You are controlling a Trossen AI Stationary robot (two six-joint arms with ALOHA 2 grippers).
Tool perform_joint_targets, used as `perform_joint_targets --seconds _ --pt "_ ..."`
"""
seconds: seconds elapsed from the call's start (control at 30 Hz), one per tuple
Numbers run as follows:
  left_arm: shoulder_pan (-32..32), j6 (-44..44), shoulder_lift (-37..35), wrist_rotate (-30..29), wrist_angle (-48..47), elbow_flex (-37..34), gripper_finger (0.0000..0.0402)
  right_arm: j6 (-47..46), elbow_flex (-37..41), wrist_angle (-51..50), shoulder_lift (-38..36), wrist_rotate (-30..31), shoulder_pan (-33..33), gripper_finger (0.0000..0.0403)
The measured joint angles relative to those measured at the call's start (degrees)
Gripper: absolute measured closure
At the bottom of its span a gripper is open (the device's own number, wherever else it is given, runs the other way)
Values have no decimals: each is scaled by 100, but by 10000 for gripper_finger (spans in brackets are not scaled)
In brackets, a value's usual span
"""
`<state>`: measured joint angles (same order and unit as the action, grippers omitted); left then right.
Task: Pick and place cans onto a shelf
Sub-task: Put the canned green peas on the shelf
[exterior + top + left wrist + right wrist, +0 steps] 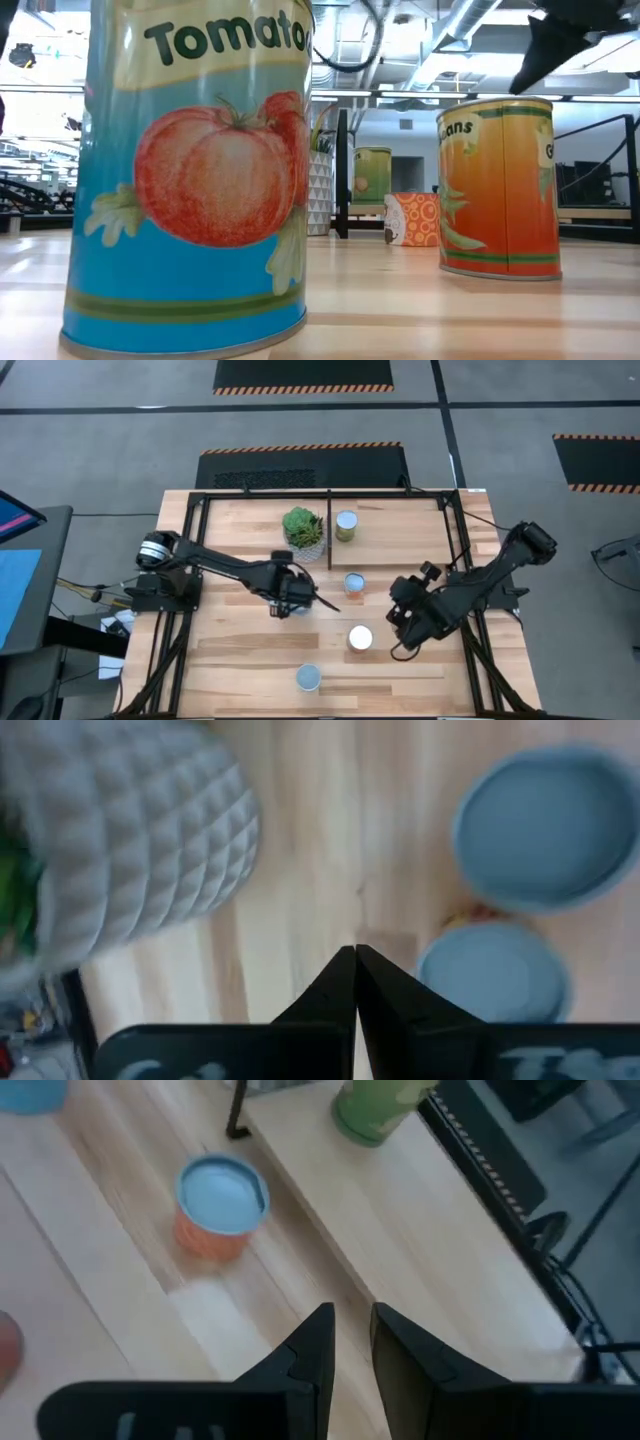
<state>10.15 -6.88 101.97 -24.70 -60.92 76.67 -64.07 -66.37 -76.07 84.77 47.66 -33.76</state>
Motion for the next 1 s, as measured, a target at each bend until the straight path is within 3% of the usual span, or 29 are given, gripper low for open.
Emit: perform_joint_targets --seconds 0.2,0.37,0.53,0.73,1.0 --pt "-13 -430 -1117 -156 431 -1213 401 1443 0 1240 -261 -901 598 310" --pt "-13 -378 -2180 -160 1683 -2321 401 2890 0 2567 -275 -2367 1285 310" --pt "-13 -356 -2939 -169 2342 -3067 401 3247 0 3183 -273 -3893 1727 310" --pt "-13 -526 -3348 -257 2338 -3458 401 3332 0 3256 -193 -4283 1529 310" --pt "-13 -581 -3352 -304 2335 -3473 401 4199 0 4040 248 -4353 944 310"
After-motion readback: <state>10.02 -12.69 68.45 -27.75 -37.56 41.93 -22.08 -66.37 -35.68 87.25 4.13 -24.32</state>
